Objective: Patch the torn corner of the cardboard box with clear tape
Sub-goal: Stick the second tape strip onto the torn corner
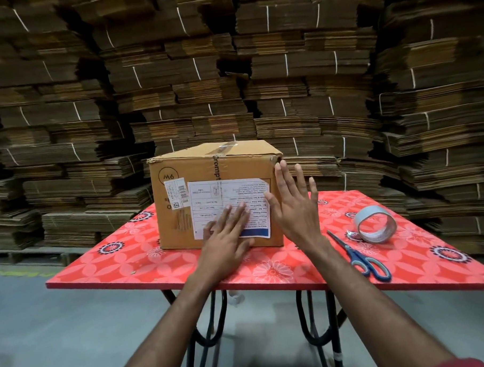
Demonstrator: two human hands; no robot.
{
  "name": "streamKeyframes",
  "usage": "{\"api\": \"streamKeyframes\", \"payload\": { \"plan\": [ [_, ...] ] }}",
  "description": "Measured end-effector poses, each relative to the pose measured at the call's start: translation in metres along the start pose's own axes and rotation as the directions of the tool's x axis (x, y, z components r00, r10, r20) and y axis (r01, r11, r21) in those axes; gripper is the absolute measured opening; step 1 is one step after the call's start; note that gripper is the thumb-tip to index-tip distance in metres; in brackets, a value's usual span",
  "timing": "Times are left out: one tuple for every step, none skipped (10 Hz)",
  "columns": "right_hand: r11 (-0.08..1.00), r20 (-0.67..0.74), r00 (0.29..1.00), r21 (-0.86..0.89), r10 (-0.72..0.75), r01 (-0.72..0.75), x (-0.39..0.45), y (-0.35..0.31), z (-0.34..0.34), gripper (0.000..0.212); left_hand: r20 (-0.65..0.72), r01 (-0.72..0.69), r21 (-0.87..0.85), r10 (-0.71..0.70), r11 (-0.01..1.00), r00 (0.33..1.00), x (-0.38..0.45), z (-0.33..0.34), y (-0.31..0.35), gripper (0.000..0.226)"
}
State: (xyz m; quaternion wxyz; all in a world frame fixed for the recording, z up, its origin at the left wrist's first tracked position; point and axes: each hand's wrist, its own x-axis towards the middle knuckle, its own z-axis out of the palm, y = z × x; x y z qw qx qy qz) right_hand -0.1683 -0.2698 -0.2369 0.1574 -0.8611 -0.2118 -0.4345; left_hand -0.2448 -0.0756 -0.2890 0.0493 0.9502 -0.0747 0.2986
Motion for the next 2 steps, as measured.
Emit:
{"api": "streamKeyframes", "payload": {
  "plan": [
    [0.997,0.072,0.996,0.048,0.048,-0.052,-0.029,-0.003,-0.002,0.067,-0.092,-0.042,0.012,0.043,0.999,0.995,-0.004,-0.003,-0.002,0.064],
    [0.981,0.235,0.961,0.090,0.147,-0.172,-0.065,-0.009,-0.008,0.070,-0.240,-0.022,-0.062,0.007,0.998,0.971,-0.014,-0.009,0.000,0.032]
  ]
}}
